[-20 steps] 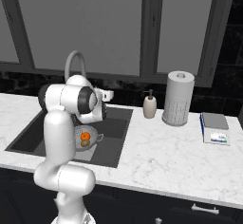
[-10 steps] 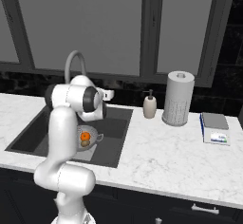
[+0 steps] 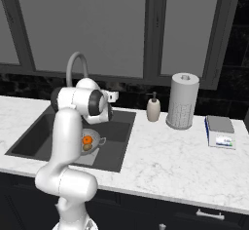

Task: Put the colander in the sink, put the orange, kiwi in the colander, and turn on the sink faucet and pour water over the colander.

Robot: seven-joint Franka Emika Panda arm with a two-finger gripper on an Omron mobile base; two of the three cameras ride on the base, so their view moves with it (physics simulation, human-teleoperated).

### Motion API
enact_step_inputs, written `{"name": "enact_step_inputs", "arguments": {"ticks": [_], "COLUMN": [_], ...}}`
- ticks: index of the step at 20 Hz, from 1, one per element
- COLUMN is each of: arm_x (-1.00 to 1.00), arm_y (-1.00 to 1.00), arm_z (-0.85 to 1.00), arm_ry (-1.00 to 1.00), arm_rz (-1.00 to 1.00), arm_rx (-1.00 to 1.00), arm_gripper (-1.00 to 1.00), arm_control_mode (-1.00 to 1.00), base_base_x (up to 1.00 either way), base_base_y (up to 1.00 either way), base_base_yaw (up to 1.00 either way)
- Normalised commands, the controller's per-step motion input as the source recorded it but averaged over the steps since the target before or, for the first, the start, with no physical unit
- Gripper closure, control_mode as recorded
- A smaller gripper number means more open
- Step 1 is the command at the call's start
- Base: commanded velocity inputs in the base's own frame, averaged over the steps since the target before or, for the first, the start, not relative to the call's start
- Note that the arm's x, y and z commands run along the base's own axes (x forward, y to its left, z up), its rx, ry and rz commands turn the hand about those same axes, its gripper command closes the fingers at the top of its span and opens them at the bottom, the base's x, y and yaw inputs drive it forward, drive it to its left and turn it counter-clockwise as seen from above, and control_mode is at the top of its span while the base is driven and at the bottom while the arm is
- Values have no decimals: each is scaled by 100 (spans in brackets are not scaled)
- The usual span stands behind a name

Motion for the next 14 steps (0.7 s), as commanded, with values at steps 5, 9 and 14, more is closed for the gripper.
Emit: {"name": "enact_step_inputs", "arguments": {"ticks": [5, 9, 14], "arm_x": [28, 24, 27], "arm_y": [0, -1, 0], "arm_z": [-76, -80, -79], "arm_ry": [-12, -22, -27], "arm_rz": [7, 1, 0], "arm_rx": [9, 3, 0], "arm_gripper": [-100, -100, 100], "arm_control_mode": [-100, -100, -100], "base_base_x": [0, 0, 0], "base_base_y": [0, 0, 0], "base_base_yaw": [0, 0, 0]}}
